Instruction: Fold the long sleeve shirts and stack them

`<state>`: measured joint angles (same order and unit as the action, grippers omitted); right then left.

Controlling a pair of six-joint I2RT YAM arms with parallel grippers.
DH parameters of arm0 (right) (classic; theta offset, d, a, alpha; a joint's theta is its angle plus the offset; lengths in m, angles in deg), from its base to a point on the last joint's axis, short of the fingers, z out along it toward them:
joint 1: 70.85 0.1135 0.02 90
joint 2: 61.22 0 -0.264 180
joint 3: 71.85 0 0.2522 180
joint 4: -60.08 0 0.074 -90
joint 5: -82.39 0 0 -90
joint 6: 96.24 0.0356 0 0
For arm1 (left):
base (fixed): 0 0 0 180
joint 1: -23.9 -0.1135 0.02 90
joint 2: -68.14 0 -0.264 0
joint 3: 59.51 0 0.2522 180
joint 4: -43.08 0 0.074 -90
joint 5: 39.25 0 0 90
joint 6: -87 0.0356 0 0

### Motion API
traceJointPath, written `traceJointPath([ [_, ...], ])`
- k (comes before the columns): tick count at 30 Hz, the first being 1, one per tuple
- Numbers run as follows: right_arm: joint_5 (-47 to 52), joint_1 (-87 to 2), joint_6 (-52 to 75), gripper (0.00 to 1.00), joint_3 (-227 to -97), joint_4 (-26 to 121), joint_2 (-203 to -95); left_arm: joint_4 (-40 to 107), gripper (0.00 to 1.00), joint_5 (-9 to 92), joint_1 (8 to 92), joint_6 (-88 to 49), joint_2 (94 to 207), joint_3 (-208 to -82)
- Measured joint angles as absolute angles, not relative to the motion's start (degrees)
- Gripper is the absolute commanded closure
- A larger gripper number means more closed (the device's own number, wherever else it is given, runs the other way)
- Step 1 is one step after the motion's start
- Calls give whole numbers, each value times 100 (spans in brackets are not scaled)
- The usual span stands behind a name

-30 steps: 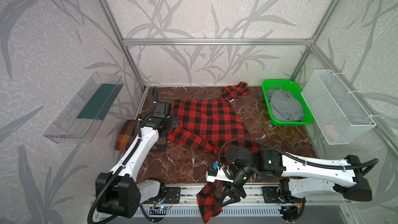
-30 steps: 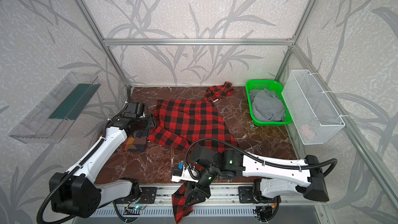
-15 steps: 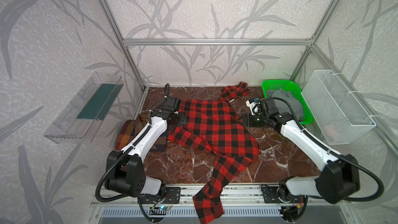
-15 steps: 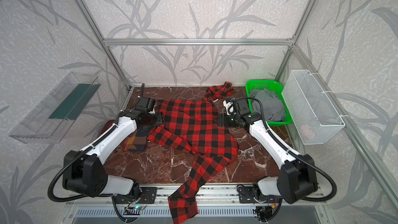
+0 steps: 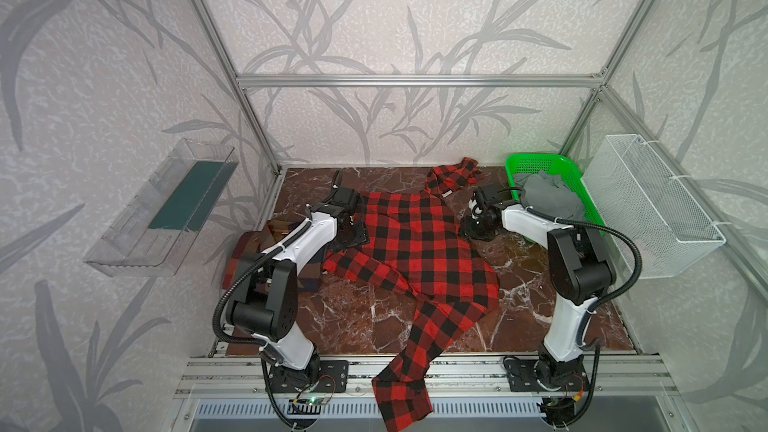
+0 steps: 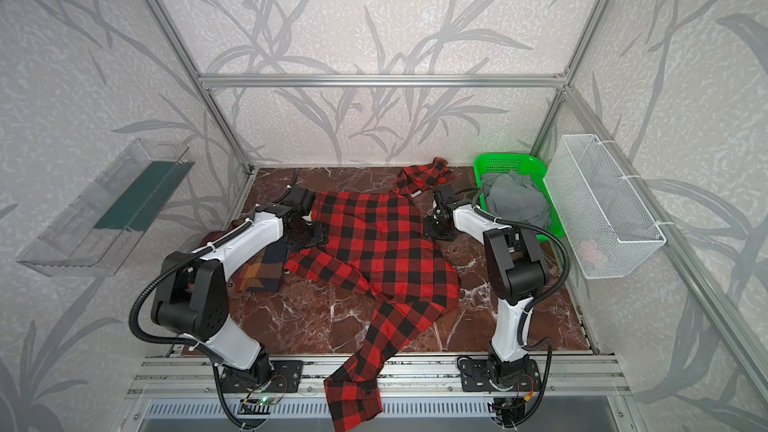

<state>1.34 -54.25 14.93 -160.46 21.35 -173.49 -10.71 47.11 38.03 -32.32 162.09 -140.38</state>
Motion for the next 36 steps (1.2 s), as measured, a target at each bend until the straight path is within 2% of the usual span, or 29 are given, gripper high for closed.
traceJointPath([
  [2, 123, -5425, 1458, 50, -16151, 2220, -17543, -1045, 29, 4667, 3803, -3239, 16209, -13995],
  [7, 112, -5427, 1397, 80, -16162, 2450, -17642, -1027, 29, 4582, 3801, -3259, 16211, -13824],
  [13, -58, -5429, 1375, 99, -15922, 2572, -17471, -962, 30, 4481, 3799, -3307, 16209, -13715],
  [20, -626, -5191, 1316, 100, -15716, 2459, -16483, -876, 30, 4437, 3799, -3403, 16061, -13544],
  [25, -1485, -4231, 1106, 100, -16197, 2168, -16149, -826, 30, 4426, 3799, -3453, 15864, -13496],
  [31, -2159, -2557, 1209, 100, -17196, 1674, -16820, -809, 30, 4411, 3799, -3466, 15857, -13496],
  [34, -1966, -2004, 1465, 100, -17384, 1615, -17305, -811, 30, 4433, 3799, -3462, 15849, -13496],
  [36, -1719, -1794, 1653, 93, -17380, 1593, -17570, -817, 30, 4464, 3799, -3458, 15833, -13496],
])
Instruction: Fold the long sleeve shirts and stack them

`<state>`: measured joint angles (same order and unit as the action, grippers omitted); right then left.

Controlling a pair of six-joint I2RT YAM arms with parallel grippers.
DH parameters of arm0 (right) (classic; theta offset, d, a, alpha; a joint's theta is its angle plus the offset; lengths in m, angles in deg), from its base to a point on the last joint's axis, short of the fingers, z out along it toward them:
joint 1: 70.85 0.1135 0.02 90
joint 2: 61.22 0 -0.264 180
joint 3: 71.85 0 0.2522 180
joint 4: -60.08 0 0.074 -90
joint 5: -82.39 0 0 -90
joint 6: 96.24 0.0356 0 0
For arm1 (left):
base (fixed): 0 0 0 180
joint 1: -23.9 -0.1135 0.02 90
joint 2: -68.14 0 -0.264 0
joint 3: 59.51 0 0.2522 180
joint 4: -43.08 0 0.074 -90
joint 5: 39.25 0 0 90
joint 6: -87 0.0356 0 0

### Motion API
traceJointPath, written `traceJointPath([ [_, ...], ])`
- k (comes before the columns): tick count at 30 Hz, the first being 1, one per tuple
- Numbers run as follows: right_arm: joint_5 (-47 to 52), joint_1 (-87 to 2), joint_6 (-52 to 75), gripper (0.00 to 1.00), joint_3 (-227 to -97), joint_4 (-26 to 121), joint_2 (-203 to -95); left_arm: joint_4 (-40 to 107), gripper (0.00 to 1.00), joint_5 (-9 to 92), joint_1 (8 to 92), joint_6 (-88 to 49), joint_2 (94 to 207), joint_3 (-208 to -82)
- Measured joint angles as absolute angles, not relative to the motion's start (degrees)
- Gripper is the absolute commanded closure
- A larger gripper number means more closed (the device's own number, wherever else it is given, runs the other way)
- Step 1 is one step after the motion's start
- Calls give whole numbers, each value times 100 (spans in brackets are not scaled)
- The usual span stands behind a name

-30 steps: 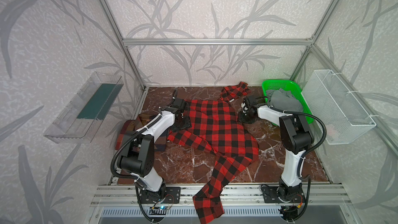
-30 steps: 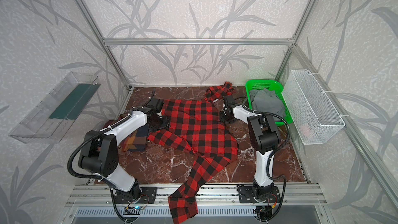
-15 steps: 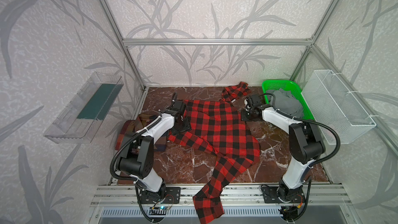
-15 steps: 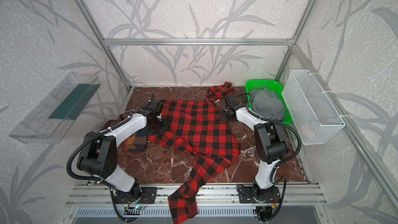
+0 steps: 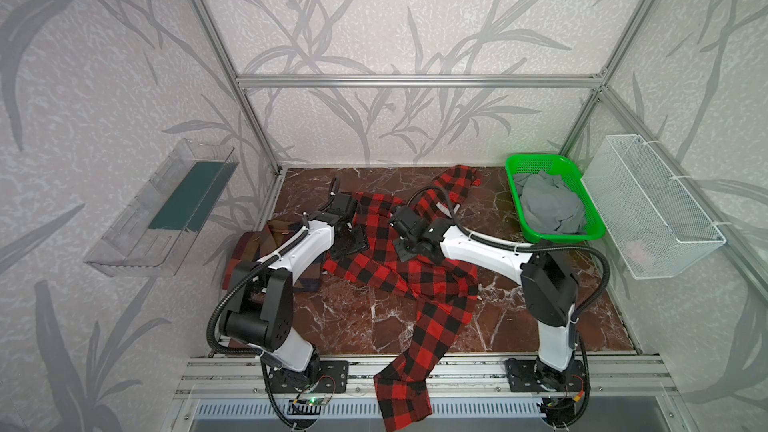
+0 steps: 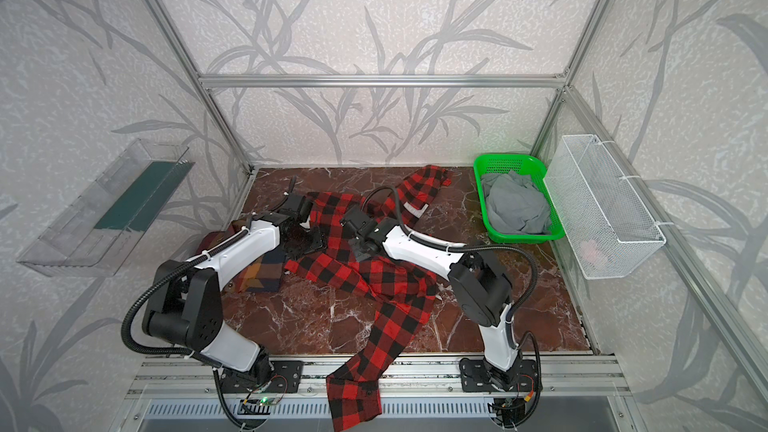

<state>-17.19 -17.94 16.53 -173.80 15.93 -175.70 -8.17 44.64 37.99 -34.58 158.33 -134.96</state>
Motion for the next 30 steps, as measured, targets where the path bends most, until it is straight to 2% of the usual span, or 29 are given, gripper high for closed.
traceJointPath([
  [2, -1485, -1683, 1815, 75, -17380, 1593, -17775, -844, 30, 4507, 3799, -3458, 15820, -13496],
  [4, -1230, -1606, 1972, 62, -17345, 1582, -17873, -868, 30, 4534, 3799, -3453, 15818, -13496],
  [7, -782, -1556, 2112, 50, -17216, 1643, -17769, -900, 30, 4558, 3799, -3451, 15818, -13496],
  [12, -364, -1877, 2140, 44, -16781, 1648, -16993, -924, 30, 4573, 3799, -3449, 15818, -13496],
  [15, -272, -2614, 2142, 42, -16291, 1814, -16114, -922, 30, 4573, 3799, -3449, 15818, -13498],
  [18, -196, -3451, 2125, 42, -16079, 2006, -15714, -922, 30, 4573, 3799, -3449, 15818, -13498],
  [22, 217, -4032, 2046, 42, -15917, 2354, -16083, -924, 30, 4573, 3799, -3447, 15818, -13498],
  [30, 1068, -4078, 1766, 48, -15559, 2961, -17060, -944, 30, 4597, 3797, -3444, 15818, -13498],
])
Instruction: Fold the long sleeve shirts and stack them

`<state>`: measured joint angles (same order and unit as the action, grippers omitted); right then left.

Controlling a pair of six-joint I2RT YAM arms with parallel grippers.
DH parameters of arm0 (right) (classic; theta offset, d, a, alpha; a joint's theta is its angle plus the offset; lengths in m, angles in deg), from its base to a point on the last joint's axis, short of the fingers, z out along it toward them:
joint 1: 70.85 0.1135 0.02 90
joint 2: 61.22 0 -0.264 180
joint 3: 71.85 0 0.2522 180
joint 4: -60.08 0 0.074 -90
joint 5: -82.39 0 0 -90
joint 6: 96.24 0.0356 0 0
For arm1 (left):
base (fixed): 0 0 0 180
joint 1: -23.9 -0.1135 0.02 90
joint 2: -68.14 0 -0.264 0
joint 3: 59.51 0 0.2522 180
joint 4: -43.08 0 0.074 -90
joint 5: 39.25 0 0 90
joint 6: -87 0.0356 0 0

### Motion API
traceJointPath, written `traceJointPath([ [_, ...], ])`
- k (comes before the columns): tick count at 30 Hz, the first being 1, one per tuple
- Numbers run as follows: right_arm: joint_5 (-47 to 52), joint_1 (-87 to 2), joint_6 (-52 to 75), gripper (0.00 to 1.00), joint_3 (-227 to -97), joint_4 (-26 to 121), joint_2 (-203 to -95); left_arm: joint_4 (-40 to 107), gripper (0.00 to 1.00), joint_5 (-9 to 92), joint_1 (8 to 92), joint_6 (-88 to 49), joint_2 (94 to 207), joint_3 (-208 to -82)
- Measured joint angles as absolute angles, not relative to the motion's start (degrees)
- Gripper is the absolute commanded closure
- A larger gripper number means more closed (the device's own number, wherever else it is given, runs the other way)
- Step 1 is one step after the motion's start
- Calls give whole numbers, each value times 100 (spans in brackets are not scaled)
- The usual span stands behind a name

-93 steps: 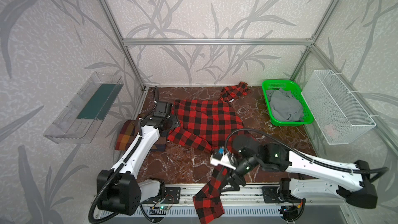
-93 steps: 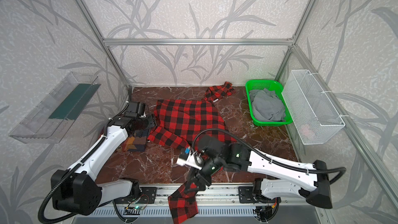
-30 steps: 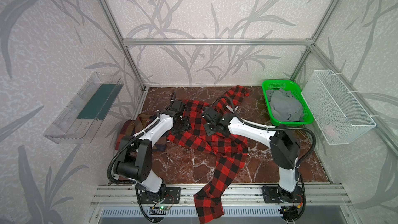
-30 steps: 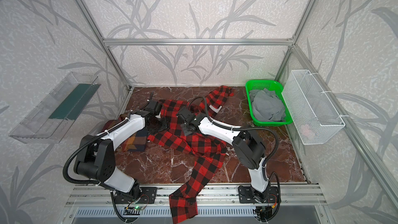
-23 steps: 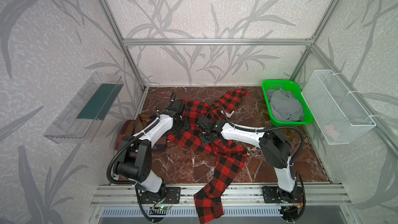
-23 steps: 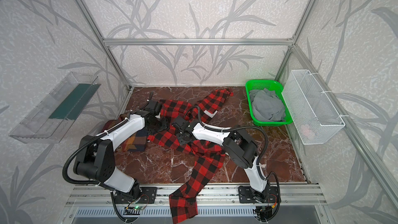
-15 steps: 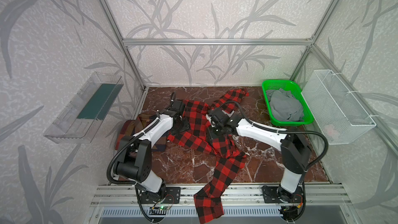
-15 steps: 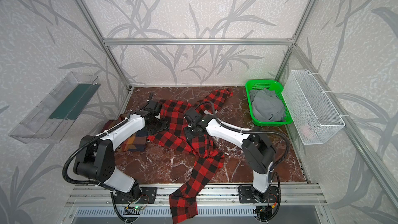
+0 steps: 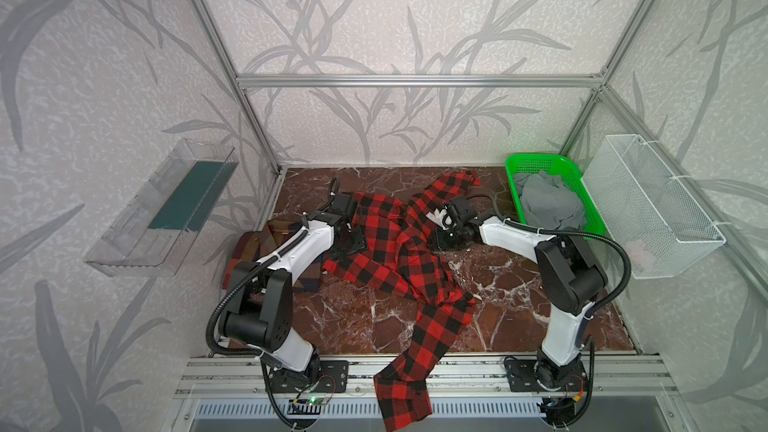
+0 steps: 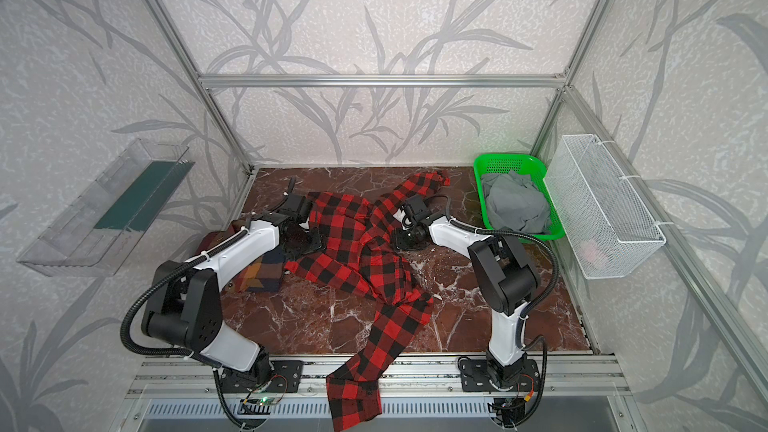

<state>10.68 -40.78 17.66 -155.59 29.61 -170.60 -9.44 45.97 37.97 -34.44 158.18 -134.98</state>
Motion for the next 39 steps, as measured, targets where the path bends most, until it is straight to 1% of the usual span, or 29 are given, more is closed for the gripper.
traceJointPath([
  [2, 1234, -4074, 1712, 52, -15552, 3202, -17183, -948, 30, 4597, 3777, -3444, 15818, -13498],
  [3, 1280, -4074, 1679, 56, -15550, 3320, -17235, -948, 30, 4597, 3773, -3444, 15818, -13498],
  [6, 1336, -4074, 1592, 70, -15506, 3613, -17325, -948, 30, 4597, 3764, -3436, 15820, -13501],
  [7, 1345, -4074, 1568, 77, -15471, 3687, -17325, -948, 30, 4597, 3760, -3427, 15820, -13501],
  [10, 1345, -4074, 1476, 92, -15456, 3803, -17325, -951, 30, 4597, 3733, -3410, 15822, -13503],
  [13, 1238, -4074, 1369, 98, -15467, 3831, -17316, -955, 30, 4597, 3727, -3405, 15822, -13503],
  [16, 840, -4070, 1222, 100, -15474, 3691, -17242, -962, 30, 4599, 3714, -3405, 15822, -13503],
  [23, -1033, -4102, 691, 100, -15823, 3149, -16763, -962, 30, 4590, 3703, -3405, 15879, -13505],
  [26, -1533, -4216, 527, 100, -16044, 3145, -16656, -964, 30, 4590, 3703, -3405, 15916, -13505],
  [29, -1829, -4470, 424, 100, -16289, 3086, -16682, -962, 30, 4590, 3703, -3405, 15921, -13505],
  [35, -2427, -5147, 263, 100, -17600, 2533, -17526, -966, 30, 4573, 3703, -3405, 15943, -13507],
  [39, -2961, -5309, 188, 100, -18212, 2050, -18075, -975, 30, 4577, 3703, -3405, 15967, -13509],
])
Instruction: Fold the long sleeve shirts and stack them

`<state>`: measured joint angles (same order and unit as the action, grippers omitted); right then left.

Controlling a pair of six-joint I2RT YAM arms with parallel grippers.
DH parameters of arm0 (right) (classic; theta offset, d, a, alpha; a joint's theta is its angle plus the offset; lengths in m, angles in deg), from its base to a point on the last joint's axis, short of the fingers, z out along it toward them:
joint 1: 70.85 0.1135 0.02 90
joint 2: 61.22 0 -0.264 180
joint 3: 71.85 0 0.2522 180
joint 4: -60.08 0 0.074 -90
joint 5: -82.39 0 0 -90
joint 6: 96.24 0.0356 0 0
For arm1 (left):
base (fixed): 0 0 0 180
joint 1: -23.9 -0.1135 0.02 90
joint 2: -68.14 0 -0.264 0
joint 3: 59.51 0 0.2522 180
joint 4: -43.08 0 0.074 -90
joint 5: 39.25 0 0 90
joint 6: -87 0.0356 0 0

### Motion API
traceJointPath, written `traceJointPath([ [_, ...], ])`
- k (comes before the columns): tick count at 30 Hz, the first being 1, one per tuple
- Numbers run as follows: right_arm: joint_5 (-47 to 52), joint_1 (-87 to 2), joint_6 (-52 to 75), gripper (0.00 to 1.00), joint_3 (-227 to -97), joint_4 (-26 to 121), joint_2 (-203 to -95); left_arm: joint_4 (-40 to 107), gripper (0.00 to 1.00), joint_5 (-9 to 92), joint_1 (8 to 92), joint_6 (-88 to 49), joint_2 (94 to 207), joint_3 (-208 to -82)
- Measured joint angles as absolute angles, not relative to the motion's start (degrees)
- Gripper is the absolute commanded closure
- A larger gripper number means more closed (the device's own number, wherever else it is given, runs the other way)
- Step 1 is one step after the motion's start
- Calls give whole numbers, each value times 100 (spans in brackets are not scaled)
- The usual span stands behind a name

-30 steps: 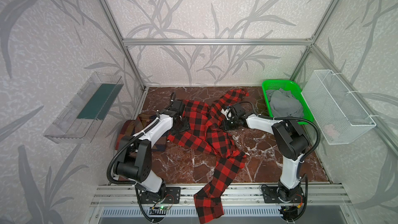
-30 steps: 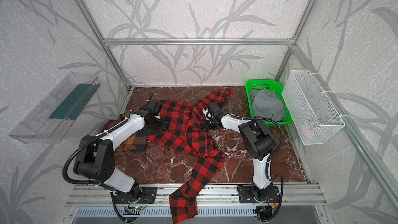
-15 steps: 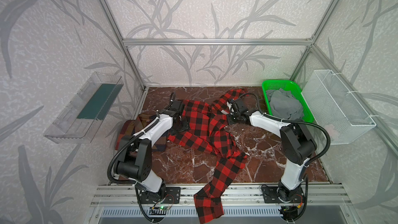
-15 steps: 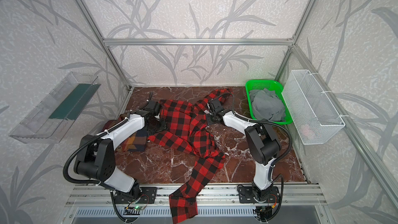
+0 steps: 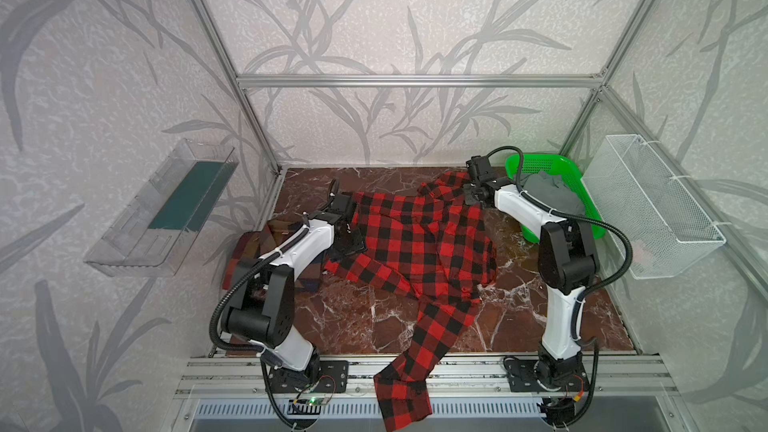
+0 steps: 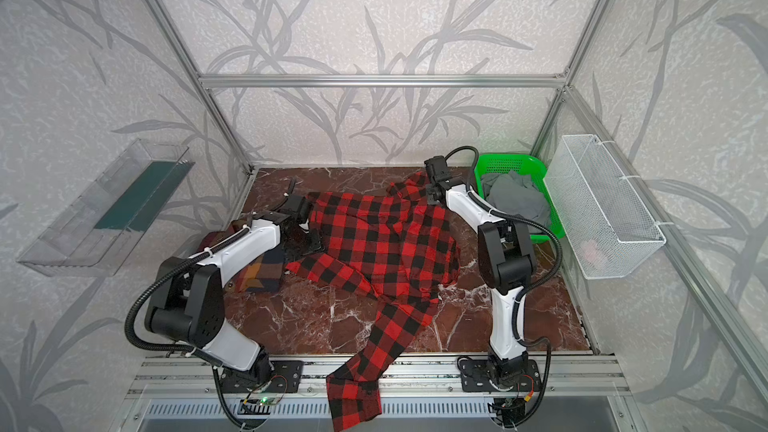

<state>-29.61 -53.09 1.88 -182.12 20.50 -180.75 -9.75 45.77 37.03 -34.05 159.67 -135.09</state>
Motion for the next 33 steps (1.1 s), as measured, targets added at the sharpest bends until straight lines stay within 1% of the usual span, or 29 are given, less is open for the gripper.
traceJointPath([
  [5, -3205, -5578, 330, 99, -18496, 1484, -18481, -990, 30, 4597, 3700, -3401, 15967, -13512],
  [6, -3219, -5641, 370, 95, -18516, 1396, -18516, -992, 30, 4599, 3700, -3401, 15969, -13512],
  [8, -3293, -5823, 444, 83, -18702, 1132, -18645, -997, 30, 4599, 3696, -3401, 15973, -13516],
  [10, -3383, -5925, 481, 75, -19034, 861, -18783, -1001, 30, 4597, 3696, -3401, 15980, -13516],
  [13, -3446, -5943, 619, 54, -19596, 481, -18903, -1005, 30, 4599, 3696, -3401, 15984, -13516],
  [14, -3450, -5888, 634, 52, -19637, 446, -18844, -1005, 30, 4599, 3696, -3401, 15984, -13516],
  [18, -3142, -5396, 864, 51, -19229, 411, -18282, -1016, 30, 4610, 3696, -3401, 15986, -13538],
  [22, -2165, -4968, 1331, 51, -17850, 701, -17338, -1012, 30, 4617, 3696, -3399, 15986, -13582],
  [25, -1641, -4966, 1683, 51, -16829, 974, -16899, -1034, 30, 4614, 3683, -3385, 16013, -13606],
  [29, -1208, -5097, 2092, 51, -15946, 1320, -16892, -1036, 30, 4582, 3670, -3383, 16115, -13671],
  [33, -935, -5243, 2359, 52, -15854, 1451, -17231, -1036, 30, 4525, 3655, -3388, 16146, -13673],
])
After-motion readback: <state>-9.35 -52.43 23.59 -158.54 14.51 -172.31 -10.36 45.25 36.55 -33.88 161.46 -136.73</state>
